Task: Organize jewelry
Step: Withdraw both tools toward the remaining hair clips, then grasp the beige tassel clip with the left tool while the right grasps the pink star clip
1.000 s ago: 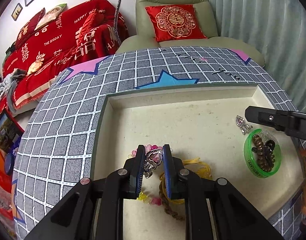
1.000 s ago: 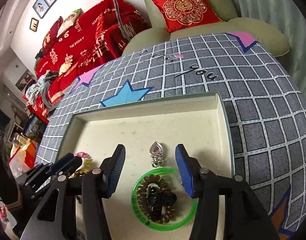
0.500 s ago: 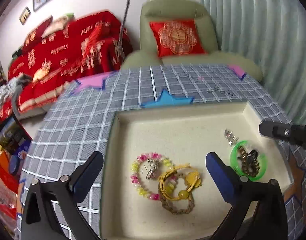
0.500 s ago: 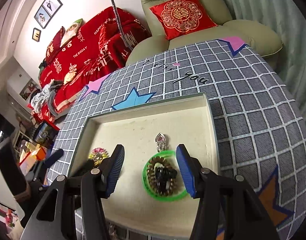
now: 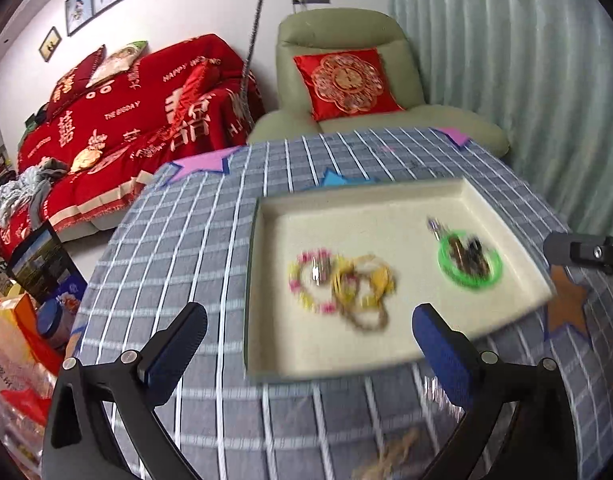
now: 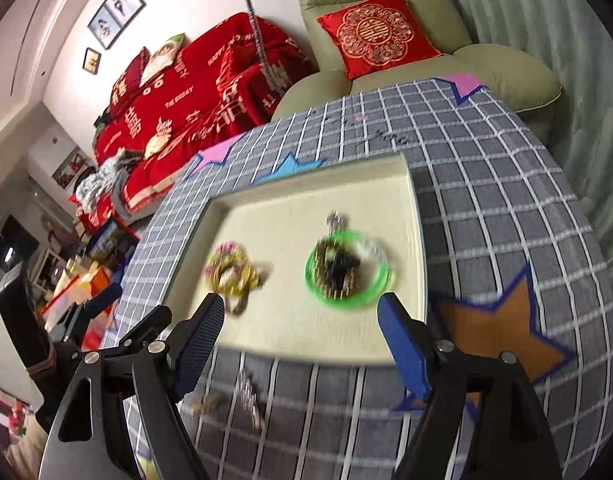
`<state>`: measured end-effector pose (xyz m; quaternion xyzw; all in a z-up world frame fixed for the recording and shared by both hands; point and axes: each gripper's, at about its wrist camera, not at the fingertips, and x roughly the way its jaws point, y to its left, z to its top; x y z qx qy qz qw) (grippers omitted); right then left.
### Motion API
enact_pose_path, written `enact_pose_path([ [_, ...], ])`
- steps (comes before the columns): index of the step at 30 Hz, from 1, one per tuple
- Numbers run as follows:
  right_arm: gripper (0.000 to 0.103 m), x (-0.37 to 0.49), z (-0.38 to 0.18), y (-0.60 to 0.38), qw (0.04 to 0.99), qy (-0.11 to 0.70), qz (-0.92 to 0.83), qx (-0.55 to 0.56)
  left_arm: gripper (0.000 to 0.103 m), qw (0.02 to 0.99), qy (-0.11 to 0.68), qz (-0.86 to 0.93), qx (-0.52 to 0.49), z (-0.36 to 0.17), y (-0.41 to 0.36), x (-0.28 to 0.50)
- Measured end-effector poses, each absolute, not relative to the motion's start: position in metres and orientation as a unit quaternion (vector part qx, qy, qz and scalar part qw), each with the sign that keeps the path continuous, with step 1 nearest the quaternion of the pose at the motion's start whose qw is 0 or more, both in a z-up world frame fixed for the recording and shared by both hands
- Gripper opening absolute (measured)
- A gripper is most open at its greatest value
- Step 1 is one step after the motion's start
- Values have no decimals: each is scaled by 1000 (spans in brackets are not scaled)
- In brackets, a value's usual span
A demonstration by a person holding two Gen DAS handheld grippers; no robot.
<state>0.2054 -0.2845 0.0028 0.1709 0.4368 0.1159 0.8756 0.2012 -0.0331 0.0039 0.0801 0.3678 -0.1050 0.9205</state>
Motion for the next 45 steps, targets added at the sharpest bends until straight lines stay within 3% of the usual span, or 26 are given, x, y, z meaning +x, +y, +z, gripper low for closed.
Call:
enact_pose_path([
  [9, 81, 165, -20, -258, 868, 468, 127, 107, 103, 897, 395, -143, 139, -31, -31, 152],
  [27, 81, 144, -44, -255, 854, 497, 117, 95, 103, 876, 419, -164, 172, -65, -53, 152],
  [30, 81, 143, -44, -250, 856, 497, 118, 81, 97, 875, 422, -170, 165, -63, -53, 153],
  [36, 81, 141, -45, -243, 855, 499, 124, 72, 74, 870, 424, -193, 159, -62, -58, 147],
  [41, 81, 141, -48, -235, 854, 501, 129, 60, 30, 865, 423, -213, 166, -61, -64, 141],
  [45, 81, 144, -52, -224, 853, 501, 135, 47, 30, 871, 421, -198, 158, -61, -55, 140],
])
